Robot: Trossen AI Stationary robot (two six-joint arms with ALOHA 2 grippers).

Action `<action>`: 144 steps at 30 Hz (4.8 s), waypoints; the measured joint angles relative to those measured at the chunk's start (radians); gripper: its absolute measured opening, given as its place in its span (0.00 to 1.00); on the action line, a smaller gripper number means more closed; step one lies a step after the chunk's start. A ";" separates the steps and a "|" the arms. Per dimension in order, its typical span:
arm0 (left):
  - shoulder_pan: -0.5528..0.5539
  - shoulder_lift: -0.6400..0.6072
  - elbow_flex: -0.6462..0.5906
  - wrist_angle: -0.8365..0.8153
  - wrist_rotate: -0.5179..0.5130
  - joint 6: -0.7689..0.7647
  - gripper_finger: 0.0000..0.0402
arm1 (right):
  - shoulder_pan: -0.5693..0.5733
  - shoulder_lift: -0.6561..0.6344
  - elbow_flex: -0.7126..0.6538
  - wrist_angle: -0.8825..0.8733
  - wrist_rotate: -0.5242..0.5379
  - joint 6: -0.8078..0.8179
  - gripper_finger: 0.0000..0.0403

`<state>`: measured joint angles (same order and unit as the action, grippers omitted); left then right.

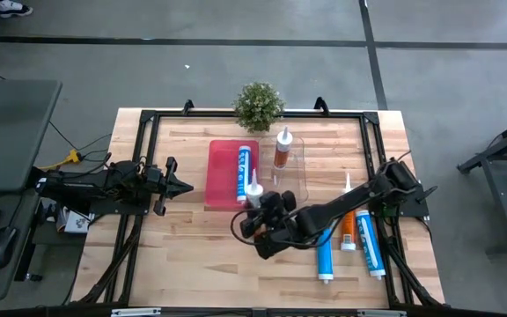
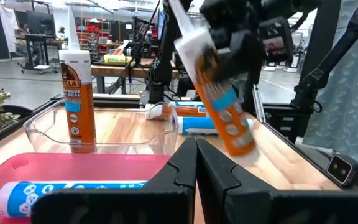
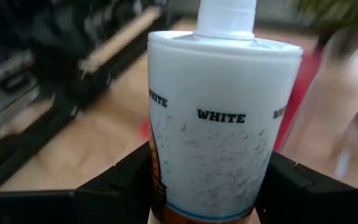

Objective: Pick & place silicon tubes, Sealant and Lysol wipes
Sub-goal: Put the left orange sealant into the transparent bin, then put the orange sealant into the transparent bin

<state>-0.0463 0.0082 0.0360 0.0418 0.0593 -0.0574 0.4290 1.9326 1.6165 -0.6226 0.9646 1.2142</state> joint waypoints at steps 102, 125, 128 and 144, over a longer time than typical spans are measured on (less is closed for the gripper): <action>0.000 0.000 0.000 -0.018 0.000 0.000 0.00 | -0.196 -0.328 -0.793 0.463 0.195 -0.281 0.56; 0.000 0.000 0.000 -0.018 0.000 0.000 0.00 | -0.180 -0.330 -0.792 0.406 0.118 -0.279 0.57; 0.000 0.000 0.000 -0.018 0.000 0.000 0.00 | -0.179 -0.330 -0.792 0.391 0.117 -0.275 0.59; 0.000 0.000 0.000 -0.019 0.000 0.000 0.00 | -0.154 -0.453 -0.793 0.311 0.011 -0.352 0.84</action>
<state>-0.0460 0.0078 0.0364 0.0231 0.0593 -0.0574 0.2745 1.4795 0.8234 -0.3112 0.9759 0.8621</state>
